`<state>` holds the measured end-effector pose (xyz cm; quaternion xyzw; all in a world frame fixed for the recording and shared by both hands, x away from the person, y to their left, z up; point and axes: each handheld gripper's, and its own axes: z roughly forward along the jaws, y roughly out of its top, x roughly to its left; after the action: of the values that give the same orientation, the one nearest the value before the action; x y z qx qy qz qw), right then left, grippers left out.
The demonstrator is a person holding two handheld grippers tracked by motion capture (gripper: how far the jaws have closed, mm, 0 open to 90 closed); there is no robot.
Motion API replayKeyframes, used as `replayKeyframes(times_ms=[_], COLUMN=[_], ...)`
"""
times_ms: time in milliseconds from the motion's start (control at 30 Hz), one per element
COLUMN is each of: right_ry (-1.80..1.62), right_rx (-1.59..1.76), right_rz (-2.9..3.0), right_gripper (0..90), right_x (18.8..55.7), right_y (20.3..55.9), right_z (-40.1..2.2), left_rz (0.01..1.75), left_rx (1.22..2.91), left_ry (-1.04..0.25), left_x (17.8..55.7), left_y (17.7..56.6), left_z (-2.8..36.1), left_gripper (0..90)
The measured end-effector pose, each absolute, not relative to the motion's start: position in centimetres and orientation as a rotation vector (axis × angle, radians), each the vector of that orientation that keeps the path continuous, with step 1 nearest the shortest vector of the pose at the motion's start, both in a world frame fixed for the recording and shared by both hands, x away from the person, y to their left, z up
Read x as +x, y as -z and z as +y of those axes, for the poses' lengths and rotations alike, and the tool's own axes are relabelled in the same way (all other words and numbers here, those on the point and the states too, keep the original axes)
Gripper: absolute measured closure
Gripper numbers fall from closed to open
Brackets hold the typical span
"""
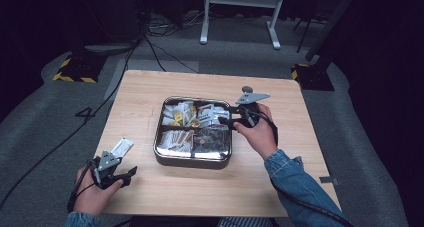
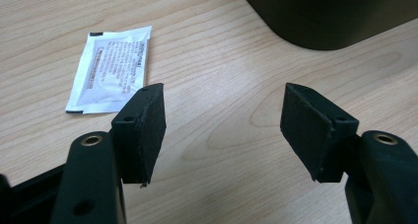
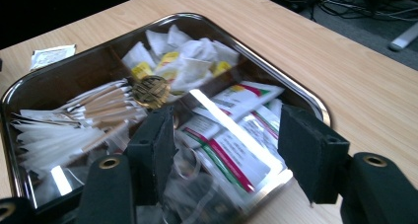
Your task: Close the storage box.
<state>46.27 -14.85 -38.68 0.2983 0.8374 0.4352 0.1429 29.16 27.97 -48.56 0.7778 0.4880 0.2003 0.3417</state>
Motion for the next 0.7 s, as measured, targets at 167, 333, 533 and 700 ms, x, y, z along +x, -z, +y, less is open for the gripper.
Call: replayKeyframes(times_ms=[167, 333, 533, 700], right_ry=[-1.254, -1.241, -1.188, -1.170], right_rx=[0.892, 0.926, 0.940, 0.968], right_rz=[2.386, 2.365, 2.369, 2.369], right_gripper=[39.9, 39.5, 39.9, 37.5], right_x=[46.3, 46.1, 45.3, 44.6], right_y=[38.2, 38.2, 38.9, 39.4], right_z=[-17.3, -19.7, -22.4, -24.0], left_rz=[1.277, 1.296, 1.315, 1.314], left_rx=[2.032, 2.024, 2.009, 2.011], left_ry=[-0.526, -0.523, -0.528, -0.528], left_x=[28.9, 28.4, 27.8, 27.8], left_y=[48.6, 48.7, 48.7, 48.7], left_z=[28.2, 28.6, 29.0, 29.0], left_gripper=[34.7, 34.7, 34.7, 34.7])
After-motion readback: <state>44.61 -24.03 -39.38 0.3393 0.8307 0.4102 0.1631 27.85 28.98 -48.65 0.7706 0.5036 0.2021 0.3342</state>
